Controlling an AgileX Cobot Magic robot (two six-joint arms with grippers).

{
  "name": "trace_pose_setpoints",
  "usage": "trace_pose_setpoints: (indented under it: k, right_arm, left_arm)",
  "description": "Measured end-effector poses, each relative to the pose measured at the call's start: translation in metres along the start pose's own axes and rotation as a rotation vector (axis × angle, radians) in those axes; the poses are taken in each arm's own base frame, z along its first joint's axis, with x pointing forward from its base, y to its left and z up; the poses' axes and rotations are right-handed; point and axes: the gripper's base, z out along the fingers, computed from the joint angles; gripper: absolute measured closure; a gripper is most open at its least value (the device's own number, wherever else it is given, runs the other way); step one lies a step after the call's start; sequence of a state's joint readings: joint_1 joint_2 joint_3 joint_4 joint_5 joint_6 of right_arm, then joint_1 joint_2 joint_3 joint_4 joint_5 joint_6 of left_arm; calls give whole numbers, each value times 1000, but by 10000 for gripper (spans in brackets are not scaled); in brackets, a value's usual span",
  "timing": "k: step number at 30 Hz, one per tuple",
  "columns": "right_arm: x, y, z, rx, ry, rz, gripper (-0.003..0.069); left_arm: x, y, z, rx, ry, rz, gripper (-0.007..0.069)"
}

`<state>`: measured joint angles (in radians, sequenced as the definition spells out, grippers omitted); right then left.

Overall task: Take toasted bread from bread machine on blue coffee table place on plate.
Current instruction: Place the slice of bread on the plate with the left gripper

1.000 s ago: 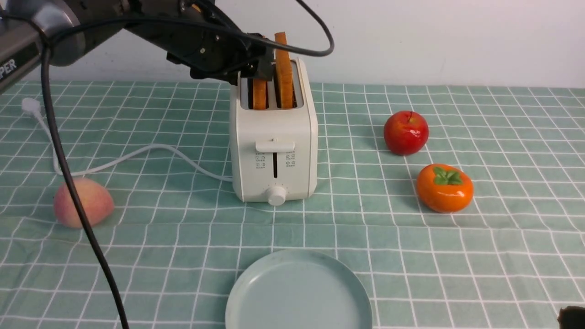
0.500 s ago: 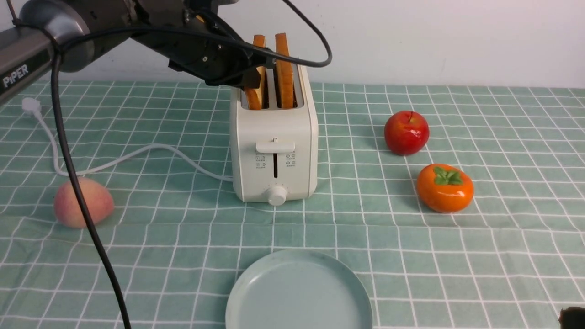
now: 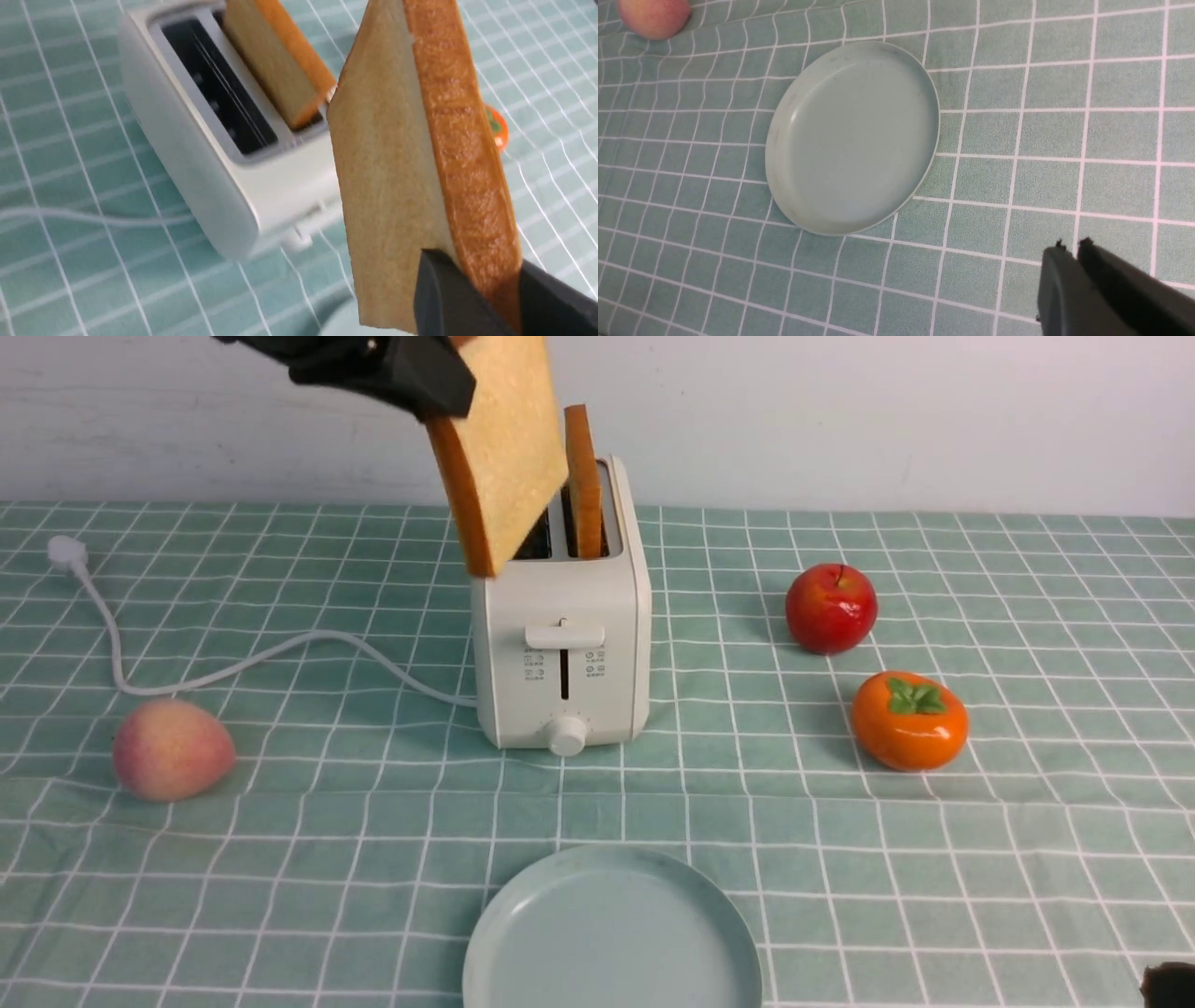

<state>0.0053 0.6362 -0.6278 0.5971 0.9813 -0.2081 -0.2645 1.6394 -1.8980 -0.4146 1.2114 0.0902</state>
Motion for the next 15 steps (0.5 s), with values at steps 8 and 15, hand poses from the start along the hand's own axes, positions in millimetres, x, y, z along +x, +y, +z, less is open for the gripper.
trace_pose_setpoints:
  k: [8,15]
  right_arm:
    - [0,0,0,1,0,-1,608]
    - [0,-1,0,7,2,-5,601]
  left_arm:
    - [46,12,55,134,254,-157,540]
    - [109,18,102,337,435,-262,540]
